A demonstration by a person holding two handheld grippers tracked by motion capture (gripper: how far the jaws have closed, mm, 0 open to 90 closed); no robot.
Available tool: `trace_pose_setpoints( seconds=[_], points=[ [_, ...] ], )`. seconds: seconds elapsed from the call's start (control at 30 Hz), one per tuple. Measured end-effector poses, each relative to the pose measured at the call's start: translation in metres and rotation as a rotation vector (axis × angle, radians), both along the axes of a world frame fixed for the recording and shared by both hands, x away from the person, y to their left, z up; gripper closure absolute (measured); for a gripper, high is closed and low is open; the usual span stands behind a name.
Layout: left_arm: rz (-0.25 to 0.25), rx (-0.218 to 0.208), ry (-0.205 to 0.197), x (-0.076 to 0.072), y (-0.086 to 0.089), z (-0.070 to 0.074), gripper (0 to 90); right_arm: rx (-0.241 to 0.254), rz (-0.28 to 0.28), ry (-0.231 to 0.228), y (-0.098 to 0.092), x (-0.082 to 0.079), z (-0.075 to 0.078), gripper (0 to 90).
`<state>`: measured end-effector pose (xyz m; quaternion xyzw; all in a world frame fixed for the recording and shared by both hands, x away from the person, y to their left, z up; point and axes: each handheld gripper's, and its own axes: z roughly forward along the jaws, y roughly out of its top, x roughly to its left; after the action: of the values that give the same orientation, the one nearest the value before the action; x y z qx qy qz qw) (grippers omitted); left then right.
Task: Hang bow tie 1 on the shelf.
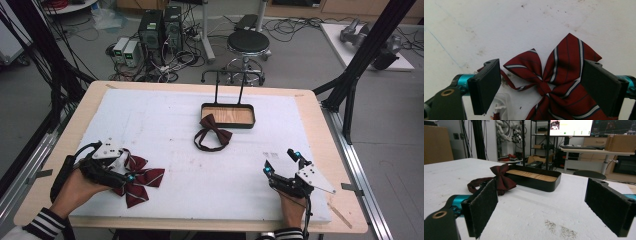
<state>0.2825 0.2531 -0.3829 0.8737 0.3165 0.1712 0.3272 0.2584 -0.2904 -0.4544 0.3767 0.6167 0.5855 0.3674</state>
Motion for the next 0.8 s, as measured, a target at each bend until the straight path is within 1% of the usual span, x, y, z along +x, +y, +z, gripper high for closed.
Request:
trace_pose_setpoints(
  seconds=[0.07,0.13,0.17,0.2,0.23,0.27,0.37,0.43,0.57,0.6,0.67,0.7,0.73,0.8],
  points=[
    [0.012,-0.010,0.049,0.003,0.001,-0.001,17.4,0.000,0.000,0.000,0.000,0.000,0.000,10.6],
    [0.011,-0.007,0.082,0.006,0.001,-0.002,17.6,0.000,0.000,0.000,0.000,0.000,0.000,10.6],
    [0.010,-0.008,0.108,0.007,0.001,-0.004,17.7,0.001,0.000,0.000,0.000,0.000,0.000,10.6],
    [0.010,-0.008,0.108,0.007,0.001,-0.004,17.9,0.001,0.000,0.000,0.000,0.000,0.000,10.6],
    [0.014,0.001,0.140,0.009,0.002,-0.006,18.1,0.001,0.001,0.000,0.000,0.000,0.000,10.6],
    [0.014,0.001,0.140,0.009,0.002,-0.006,18.2,0.001,0.001,0.000,0.000,0.000,0.000,10.6],
    [0.013,0.012,0.167,0.010,0.002,-0.011,20.1,0.000,0.001,0.001,0.000,0.000,0.000,10.6],
    [0.010,0.010,0.185,0.012,0.002,-0.016,20.6,0.000,0.000,0.000,0.000,0.000,0.000,10.6],
    [0.019,0.022,0.191,0.014,0.002,-0.018,22.1,0.000,0.001,-0.001,0.000,0.000,0.000,10.6],
    [0.021,0.018,0.191,0.014,0.002,-0.019,22.1,0.000,0.001,-0.001,0.000,0.000,0.000,10.6],
    [0.026,0.027,0.195,0.014,0.002,-0.019,22.3,0.001,0.001,-0.001,0.000,0.000,0.000,10.6],
    [0.027,0.027,0.206,0.015,0.003,-0.021,22.7,0.001,0.001,0.000,0.000,0.000,0.000,10.6],
    [0.027,0.027,0.206,0.015,0.003,-0.021,22.9,0.001,0.001,0.000,0.000,0.000,0.000,10.6],
    [0.026,0.026,0.221,0.016,0.004,-0.023,24.2,-0.001,0.001,-0.001,0.000,0.000,0.000,10.6]
  ],
)
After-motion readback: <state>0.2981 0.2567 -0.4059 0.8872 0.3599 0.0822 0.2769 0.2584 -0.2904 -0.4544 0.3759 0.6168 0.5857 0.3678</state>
